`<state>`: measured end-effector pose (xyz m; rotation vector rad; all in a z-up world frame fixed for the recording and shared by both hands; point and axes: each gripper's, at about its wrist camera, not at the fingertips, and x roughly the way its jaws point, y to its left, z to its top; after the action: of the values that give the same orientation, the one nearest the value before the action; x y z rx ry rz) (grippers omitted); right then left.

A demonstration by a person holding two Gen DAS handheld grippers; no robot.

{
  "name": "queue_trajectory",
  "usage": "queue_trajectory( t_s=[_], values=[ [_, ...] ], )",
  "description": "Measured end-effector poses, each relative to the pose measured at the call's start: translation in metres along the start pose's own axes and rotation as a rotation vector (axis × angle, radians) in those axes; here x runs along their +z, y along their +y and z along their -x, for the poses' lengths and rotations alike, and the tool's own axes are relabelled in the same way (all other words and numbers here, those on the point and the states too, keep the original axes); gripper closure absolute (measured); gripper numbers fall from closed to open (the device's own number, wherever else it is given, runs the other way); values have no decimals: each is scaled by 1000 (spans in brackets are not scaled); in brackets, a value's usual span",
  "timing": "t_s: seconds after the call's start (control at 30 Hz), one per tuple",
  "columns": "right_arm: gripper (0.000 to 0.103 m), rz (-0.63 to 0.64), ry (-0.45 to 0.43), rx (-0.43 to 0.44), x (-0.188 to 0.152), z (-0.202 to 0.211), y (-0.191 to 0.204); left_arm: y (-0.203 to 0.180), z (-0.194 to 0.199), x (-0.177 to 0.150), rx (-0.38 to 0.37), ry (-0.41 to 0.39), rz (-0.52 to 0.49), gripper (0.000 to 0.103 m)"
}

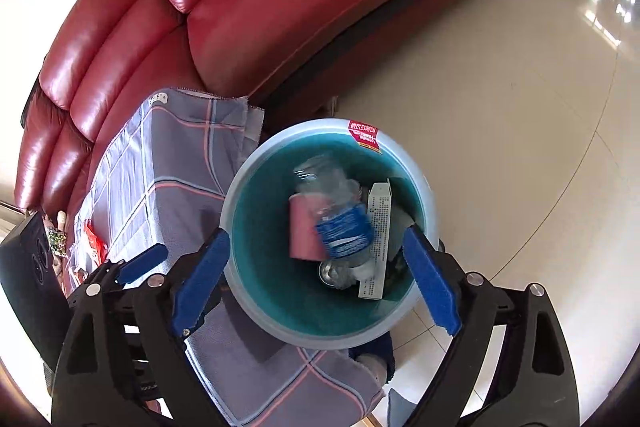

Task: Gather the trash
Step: 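Open the left tool over the bin while the right tool opens, dropping cup and bottle, then move both open tools back toward the table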

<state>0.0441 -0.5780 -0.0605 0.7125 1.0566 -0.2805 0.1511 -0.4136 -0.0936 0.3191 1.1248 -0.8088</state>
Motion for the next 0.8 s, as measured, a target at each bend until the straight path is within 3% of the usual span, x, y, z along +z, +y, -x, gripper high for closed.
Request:
queue_trajectory(
  t_s=[0.4, 0.8],
  values=[
    [11, 54, -4, -49, -11, 16, 25, 9, 26, -15, 0, -28, 30, 4],
    [11, 83, -15, -65, -39, 35, 52, 29, 72, -40, 21, -88, 54, 4]
  ],
)
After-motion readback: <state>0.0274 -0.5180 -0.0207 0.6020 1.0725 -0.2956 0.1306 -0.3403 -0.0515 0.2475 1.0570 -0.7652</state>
